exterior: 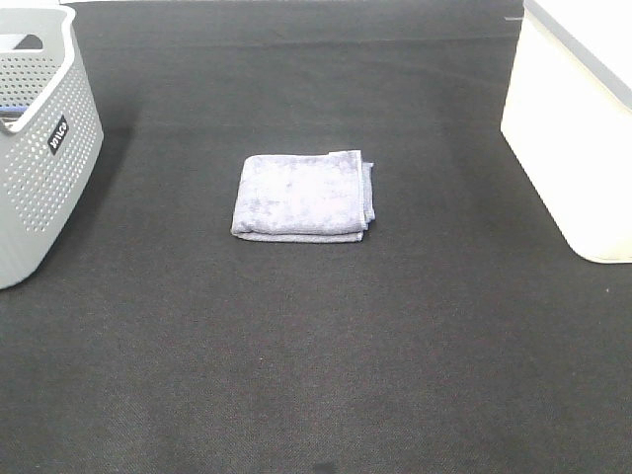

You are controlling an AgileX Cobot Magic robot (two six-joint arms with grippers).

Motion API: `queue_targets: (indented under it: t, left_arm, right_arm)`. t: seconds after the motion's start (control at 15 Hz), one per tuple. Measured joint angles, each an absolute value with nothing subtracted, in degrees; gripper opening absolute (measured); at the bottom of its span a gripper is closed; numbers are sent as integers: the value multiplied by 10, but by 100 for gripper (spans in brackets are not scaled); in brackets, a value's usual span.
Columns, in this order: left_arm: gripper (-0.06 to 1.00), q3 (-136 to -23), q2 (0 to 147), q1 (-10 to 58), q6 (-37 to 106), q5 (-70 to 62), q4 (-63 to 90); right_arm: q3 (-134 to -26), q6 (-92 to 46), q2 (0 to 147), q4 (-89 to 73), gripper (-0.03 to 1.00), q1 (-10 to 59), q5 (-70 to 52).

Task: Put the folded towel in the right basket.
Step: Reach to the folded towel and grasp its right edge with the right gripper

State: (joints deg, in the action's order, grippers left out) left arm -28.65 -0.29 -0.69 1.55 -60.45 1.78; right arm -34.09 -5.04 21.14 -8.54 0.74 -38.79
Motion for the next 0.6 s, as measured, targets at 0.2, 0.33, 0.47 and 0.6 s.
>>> queue_targets:
  t: [0.2,0.33,0.47,0.6]
  left_arm:
    - [97,-286,-3,-7,15,-604,18]
    - [97,-286,-3,-7,15,-604,18]
    - [97,-286,-3,-7,15,-604,18]
    - [97,-286,-3,-7,15,-604,18]
  right_arm:
    - [-390,-51,325,-105,71,7,-372]
    - [-449,-52,436,-112,71,7,-371]
    - [-528,-74,554,-115,71,7,-375]
    - [-614,-95,654,-119,71,7,-406]
